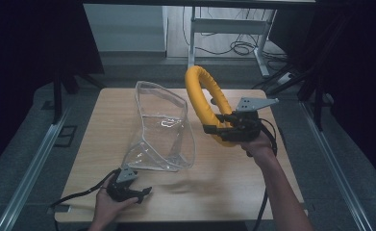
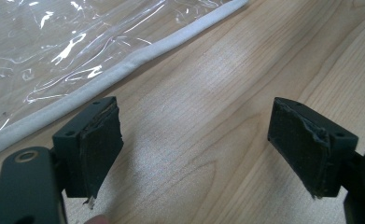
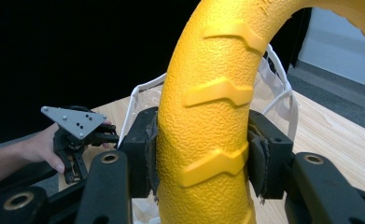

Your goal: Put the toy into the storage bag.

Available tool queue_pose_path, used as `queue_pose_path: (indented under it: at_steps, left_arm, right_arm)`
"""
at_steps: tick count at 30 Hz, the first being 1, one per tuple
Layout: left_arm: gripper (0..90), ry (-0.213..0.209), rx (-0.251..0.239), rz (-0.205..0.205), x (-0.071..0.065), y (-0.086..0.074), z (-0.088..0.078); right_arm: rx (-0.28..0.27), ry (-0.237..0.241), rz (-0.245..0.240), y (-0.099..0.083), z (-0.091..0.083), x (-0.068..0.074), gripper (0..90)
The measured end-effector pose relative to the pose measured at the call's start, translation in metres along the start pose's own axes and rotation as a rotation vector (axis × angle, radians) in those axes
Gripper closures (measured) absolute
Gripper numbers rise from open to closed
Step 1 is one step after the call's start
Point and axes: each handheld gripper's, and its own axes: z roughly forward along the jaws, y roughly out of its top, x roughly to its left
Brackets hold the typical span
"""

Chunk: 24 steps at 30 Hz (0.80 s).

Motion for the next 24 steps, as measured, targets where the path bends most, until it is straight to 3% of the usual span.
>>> queue_pose_path:
  at_steps: [24]
  left_arm:
    - [17.5, -0.003, 0.004, 0.001, 0.0, 0.0, 0.001]
  right_arm:
    - [-0.063, 0.01, -0.019, 0.021, 0.0, 0.01, 51.2]
